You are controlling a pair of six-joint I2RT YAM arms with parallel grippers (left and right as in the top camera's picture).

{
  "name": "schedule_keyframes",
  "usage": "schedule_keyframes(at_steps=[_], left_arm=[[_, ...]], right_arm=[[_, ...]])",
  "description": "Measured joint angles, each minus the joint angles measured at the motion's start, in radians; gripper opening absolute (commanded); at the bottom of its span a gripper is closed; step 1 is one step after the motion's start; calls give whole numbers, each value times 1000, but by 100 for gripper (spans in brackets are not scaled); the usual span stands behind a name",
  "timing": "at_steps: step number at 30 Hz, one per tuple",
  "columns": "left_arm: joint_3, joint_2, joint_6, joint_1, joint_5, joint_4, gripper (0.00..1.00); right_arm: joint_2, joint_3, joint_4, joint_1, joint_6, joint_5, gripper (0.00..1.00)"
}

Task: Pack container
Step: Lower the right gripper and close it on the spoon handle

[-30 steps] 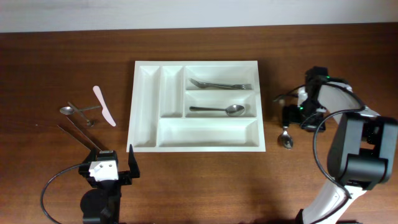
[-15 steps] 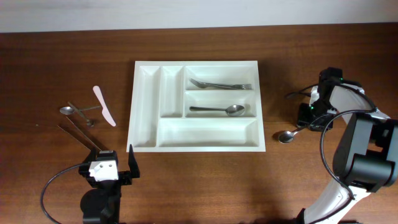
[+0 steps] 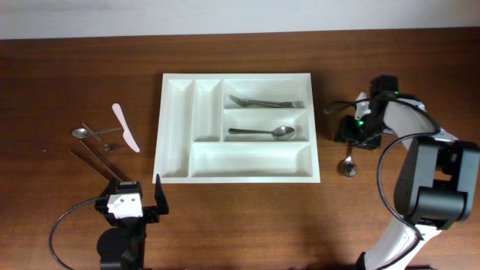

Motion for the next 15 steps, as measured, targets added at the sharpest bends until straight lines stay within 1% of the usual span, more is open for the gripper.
schedule_keyframes(at_steps=[5, 15], left_arm=[[0, 0, 0, 0, 0, 0, 99], [0, 0, 0, 0, 0, 0, 99]], right_arm=[[0, 0, 24, 48, 36, -22, 56], [0, -1, 15, 53, 42, -9, 57]])
